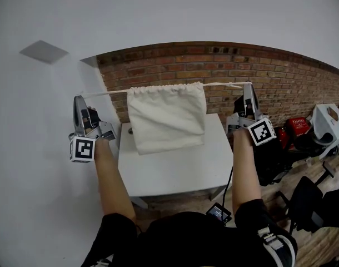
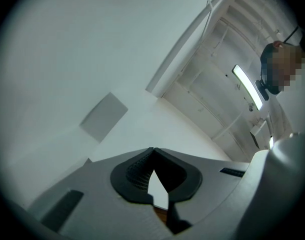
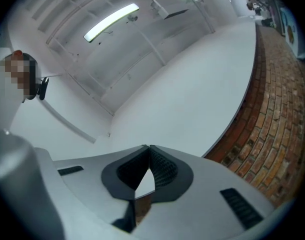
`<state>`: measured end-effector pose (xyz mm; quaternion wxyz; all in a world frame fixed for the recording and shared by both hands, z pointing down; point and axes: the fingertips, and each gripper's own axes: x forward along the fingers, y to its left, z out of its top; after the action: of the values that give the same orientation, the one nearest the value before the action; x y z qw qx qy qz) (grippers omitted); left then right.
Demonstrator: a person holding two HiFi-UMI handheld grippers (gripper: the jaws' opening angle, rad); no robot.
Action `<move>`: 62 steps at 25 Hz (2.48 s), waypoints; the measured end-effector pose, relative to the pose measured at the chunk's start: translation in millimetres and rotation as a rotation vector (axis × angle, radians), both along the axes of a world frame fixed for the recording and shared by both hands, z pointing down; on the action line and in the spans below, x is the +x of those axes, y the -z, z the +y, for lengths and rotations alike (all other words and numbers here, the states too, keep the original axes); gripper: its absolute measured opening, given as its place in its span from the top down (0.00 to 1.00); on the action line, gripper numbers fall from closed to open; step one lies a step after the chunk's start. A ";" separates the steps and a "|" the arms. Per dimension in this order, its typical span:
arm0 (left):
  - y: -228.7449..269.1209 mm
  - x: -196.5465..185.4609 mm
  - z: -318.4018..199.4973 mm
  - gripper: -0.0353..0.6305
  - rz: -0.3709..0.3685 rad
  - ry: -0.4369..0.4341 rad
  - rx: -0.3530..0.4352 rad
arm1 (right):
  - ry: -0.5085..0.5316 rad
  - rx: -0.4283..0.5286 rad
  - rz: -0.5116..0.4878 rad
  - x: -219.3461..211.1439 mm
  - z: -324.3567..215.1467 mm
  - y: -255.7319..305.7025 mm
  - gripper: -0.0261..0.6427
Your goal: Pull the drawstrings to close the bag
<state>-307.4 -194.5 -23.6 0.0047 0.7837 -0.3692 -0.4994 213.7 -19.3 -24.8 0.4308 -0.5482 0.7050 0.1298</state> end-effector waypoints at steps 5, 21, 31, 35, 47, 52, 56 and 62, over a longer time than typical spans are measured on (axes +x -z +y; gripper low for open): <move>5.8 1.6 2.9 0.92 0.030 -0.052 0.019 | 0.056 0.026 -0.069 9.0 5.0 -3.1 0.95; 3.4 -6.2 1.2 0.92 0.119 -0.172 0.056 | 0.137 0.064 -0.170 25.9 12.7 -12.2 0.95; -3.3 -21.3 -2.7 0.92 0.185 -0.181 0.059 | 0.175 0.077 -0.230 37.7 12.8 -15.1 0.95; -3.8 -24.8 -3.1 0.92 0.204 -0.193 0.059 | 0.189 0.084 -0.255 41.6 14.2 -17.2 0.95; -12.5 -37.1 -8.7 0.92 0.267 -0.219 0.054 | 0.220 0.102 -0.359 64.8 14.6 -33.1 0.95; -10.0 -32.0 -9.8 0.92 0.264 -0.243 0.058 | 0.223 0.117 -0.391 77.3 18.0 -35.2 0.95; -12.1 -30.5 -13.2 0.92 0.286 -0.260 0.057 | 0.242 0.123 -0.431 87.4 16.3 -40.0 0.95; -17.0 -29.7 -19.5 0.92 0.306 -0.265 0.053 | 0.240 0.116 -0.457 100.9 10.5 -48.9 0.95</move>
<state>-337.1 -214.0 -6.6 0.1057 0.7402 -0.2445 -0.6174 314.6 -8.7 24.2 0.6219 -0.4499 0.6409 -0.0091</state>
